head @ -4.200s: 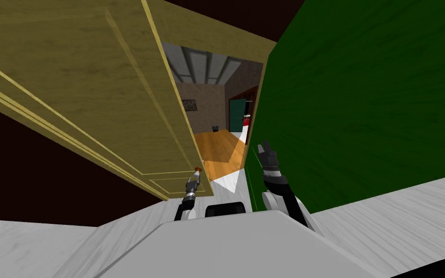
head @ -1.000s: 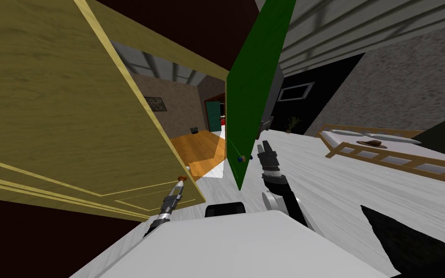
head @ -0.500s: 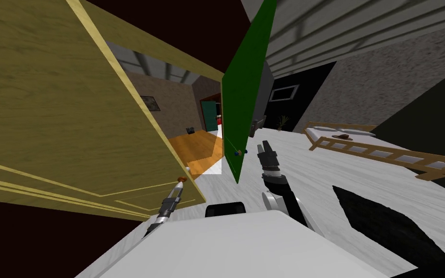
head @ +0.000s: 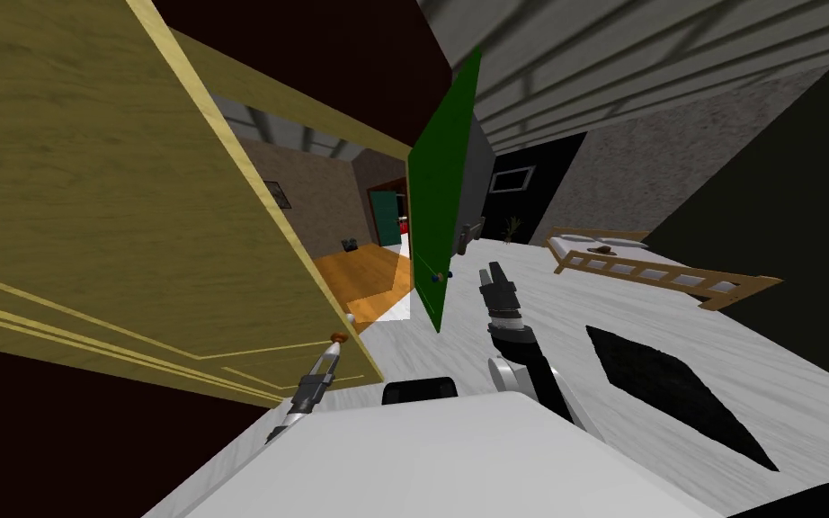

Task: Pull the door open

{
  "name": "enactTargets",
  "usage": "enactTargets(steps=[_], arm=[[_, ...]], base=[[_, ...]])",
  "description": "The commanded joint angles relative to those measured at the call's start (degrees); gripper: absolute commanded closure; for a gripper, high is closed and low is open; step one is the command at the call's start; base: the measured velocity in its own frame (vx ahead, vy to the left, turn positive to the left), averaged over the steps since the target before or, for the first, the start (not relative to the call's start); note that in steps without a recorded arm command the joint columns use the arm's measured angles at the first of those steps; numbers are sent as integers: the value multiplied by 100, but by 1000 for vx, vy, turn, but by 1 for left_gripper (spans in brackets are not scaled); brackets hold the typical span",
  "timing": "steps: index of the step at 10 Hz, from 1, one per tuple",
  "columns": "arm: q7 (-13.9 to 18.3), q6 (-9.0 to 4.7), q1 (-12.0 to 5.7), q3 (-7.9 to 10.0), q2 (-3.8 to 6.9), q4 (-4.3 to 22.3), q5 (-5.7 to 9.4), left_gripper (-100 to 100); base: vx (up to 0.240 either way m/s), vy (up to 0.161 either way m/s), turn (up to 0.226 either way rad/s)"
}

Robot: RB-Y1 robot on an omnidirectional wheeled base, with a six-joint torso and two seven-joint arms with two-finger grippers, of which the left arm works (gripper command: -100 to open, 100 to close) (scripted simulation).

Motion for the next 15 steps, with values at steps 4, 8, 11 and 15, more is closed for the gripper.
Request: enactTargets(steps=[4,8,11,15], arm=[[183,-197,-37,-96,33,192,-79,100],[145,-236,82,-2,35,178,61,-100],[84,-74,-40,131,-57,197,78,-100],[32,7,-69,196,-77,142,90,100]], base=[[-216,55,-152],[-130,-78,124],[178,-8,-51],[129,23,-32]])
